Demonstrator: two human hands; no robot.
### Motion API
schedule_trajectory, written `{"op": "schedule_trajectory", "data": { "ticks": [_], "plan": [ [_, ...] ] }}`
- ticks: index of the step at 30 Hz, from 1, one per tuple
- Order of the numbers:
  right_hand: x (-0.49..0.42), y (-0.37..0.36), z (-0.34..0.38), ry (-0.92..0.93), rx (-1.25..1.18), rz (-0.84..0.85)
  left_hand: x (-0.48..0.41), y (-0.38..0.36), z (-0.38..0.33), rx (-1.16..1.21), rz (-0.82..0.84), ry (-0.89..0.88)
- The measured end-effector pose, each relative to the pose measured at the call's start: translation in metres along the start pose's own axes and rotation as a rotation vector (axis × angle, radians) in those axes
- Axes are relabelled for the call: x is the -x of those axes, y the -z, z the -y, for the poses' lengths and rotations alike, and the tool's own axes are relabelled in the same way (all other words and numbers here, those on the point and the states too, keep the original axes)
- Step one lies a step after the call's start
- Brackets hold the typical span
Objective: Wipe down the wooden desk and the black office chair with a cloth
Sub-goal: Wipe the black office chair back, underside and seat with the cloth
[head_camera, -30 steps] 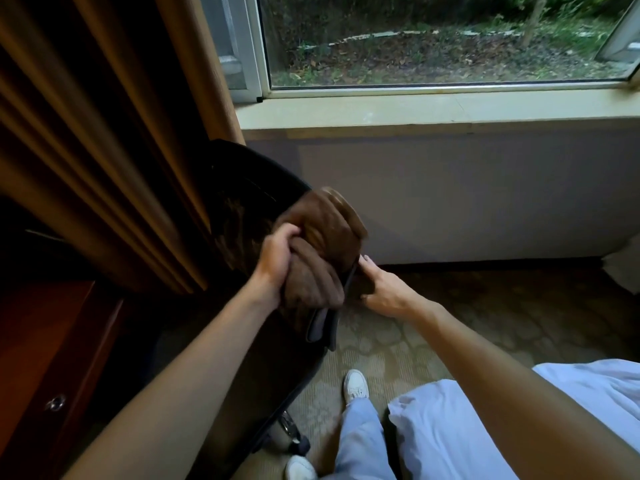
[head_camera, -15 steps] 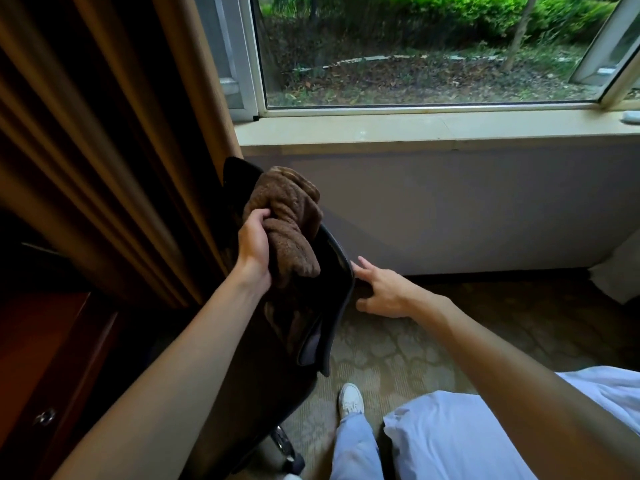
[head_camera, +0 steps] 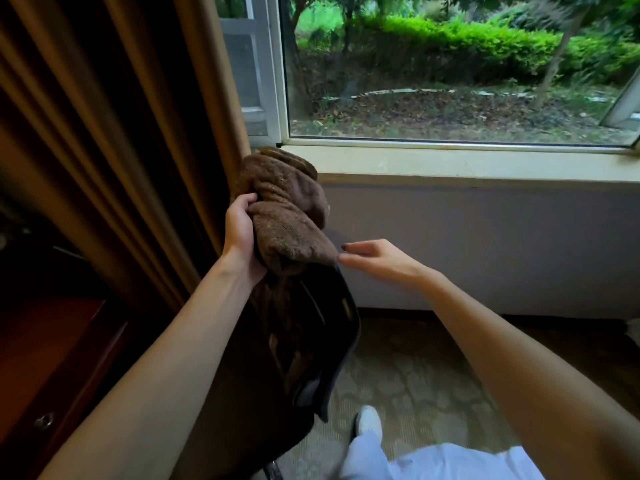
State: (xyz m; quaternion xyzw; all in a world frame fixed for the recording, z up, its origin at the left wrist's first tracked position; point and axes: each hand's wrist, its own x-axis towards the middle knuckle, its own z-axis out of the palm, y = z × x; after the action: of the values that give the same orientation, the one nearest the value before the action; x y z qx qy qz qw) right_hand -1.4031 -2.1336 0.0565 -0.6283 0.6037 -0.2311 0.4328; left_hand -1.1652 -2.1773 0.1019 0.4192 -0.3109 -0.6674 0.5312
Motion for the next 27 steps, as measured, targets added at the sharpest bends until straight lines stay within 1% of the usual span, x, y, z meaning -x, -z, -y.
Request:
{"op": "schedule_trajectory", "data": {
  "ticks": [3, 5, 6, 10, 12, 14, 16, 18, 19, 21, 22, 24, 26, 27],
  "plan": [
    [-0.025, 0.003, 0.014, 0.023, -0.449, 0.002, -0.017, -0.018, 0.001, 0.019, 0.011, -0.035],
    [-0.048, 0.008, 0.021, 0.007, -0.625, 0.04, -0.03, -0.033, 0.005, 0.025, 0.013, -0.029],
    [-0.064, 0.016, 0.021, -0.002, -0.667, 0.085, -0.04, -0.043, 0.01, 0.038, 0.016, -0.017],
    [-0.124, 0.058, 0.01, 0.0, -0.676, 0.233, -0.086, -0.08, 0.03, 0.099, 0.026, 0.028],
    [-0.148, 0.081, 0.002, -0.032, -0.712, 0.293, -0.106, -0.093, 0.036, 0.107, 0.018, 0.039],
    [-0.171, 0.102, -0.008, -0.058, -0.749, 0.386, -0.125, -0.108, 0.041, 0.073, -0.017, 0.041],
    [-0.189, 0.118, -0.023, -0.096, -0.75, 0.464, -0.141, -0.121, 0.043, -0.072, -0.158, 0.039],
    [-0.206, 0.127, -0.034, -0.142, -0.739, 0.51, -0.154, -0.125, 0.043, -0.304, -0.338, -0.029],
    [-0.213, 0.13, -0.036, -0.156, -0.74, 0.524, -0.159, -0.123, 0.044, -0.432, -0.399, -0.071],
    [-0.229, 0.134, -0.041, -0.174, -0.751, 0.501, -0.165, -0.118, 0.046, -0.692, -0.453, -0.13],
    [-0.235, 0.134, -0.042, -0.176, -0.776, 0.482, -0.166, -0.112, 0.048, -0.797, -0.476, -0.13],
    [-0.247, 0.129, -0.044, -0.162, -0.808, 0.431, -0.162, -0.094, 0.054, -0.994, -0.561, -0.07],
    [-0.257, 0.119, -0.05, -0.158, -0.789, 0.378, -0.152, -0.078, 0.063, -1.178, -0.641, 0.042],
    [-0.259, 0.113, -0.053, -0.162, -0.774, 0.363, -0.146, -0.072, 0.069, -1.252, -0.654, 0.101]
  ]
}}
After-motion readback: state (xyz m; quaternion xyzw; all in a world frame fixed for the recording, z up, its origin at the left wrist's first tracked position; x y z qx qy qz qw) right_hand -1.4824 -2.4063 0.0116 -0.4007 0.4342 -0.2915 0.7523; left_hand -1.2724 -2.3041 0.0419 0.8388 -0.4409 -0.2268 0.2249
